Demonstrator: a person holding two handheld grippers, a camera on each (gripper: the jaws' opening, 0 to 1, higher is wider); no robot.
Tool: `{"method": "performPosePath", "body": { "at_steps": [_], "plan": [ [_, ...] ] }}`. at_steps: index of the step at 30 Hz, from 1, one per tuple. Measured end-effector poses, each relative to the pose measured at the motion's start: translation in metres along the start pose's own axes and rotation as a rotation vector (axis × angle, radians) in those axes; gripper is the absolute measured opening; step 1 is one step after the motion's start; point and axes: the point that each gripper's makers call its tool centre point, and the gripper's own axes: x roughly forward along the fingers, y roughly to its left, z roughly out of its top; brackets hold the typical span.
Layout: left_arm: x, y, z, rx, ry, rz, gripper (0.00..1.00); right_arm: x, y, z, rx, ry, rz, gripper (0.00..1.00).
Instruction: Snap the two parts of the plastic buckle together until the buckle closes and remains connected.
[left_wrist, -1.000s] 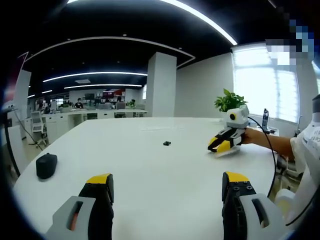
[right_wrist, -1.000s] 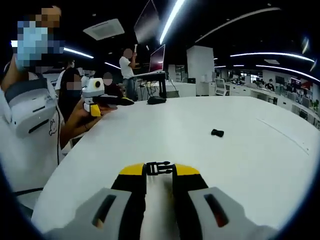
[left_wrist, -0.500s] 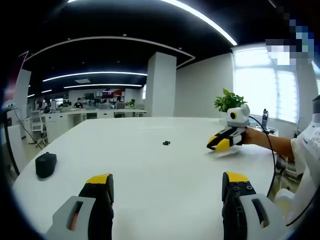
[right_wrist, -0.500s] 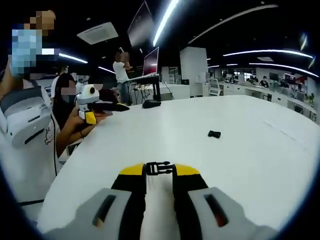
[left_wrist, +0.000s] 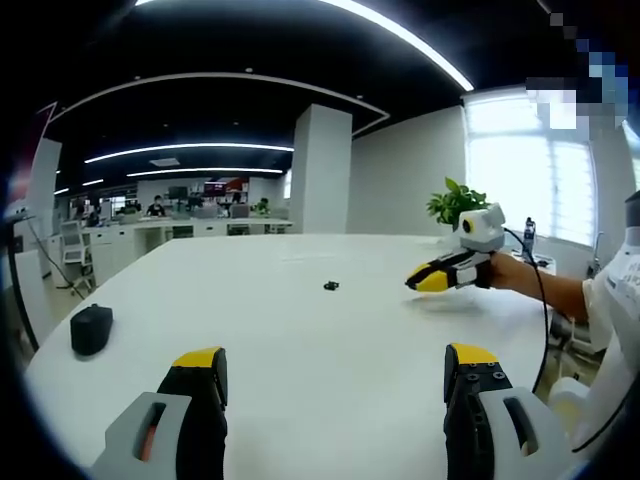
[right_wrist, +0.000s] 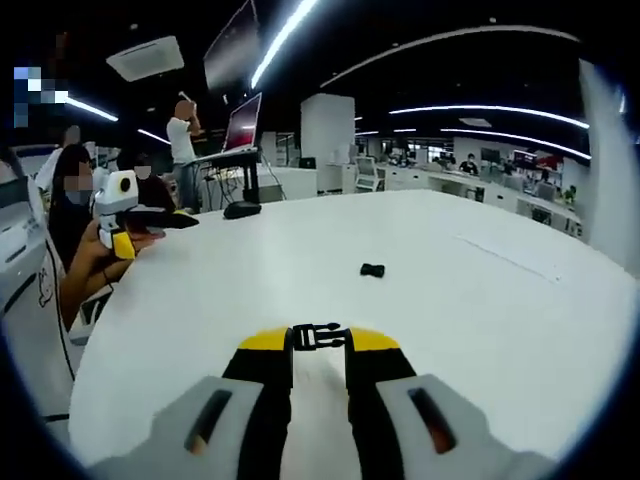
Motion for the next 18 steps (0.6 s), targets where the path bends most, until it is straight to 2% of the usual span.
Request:
{"method": "performPosePath", "body": {
  "at_steps": [5,8,9,11,18],
  "plan": [
    [0.001,-0.001,-0.001,-0.003,0.002,-0.004,0.91,-0.004,-0.01,-0.004,0.009,0.017,-0.086,0.19],
    [0.001,-0.002,-0.001,-0.002,0.002,-0.006,0.91,-0.007,-0.017,-0.008,0.052,0.014,-0.129,0.19],
    [0.001,-0.002,0.0,-0.001,0.001,-0.006,0.91,-0.01,-0.022,-0.009,0.064,0.014,-0.164,0.19],
    [0.001,-0.002,0.0,-0.002,-0.001,-0.007,0.91,-0.015,-0.031,-0.012,0.063,0.006,-0.22,0.19],
    [0.001,-0.002,-0.001,-0.004,-0.001,-0.009,0.91,-0.031,-0.048,-0.016,0.113,-0.014,-0.338,0.19]
  ]
}}
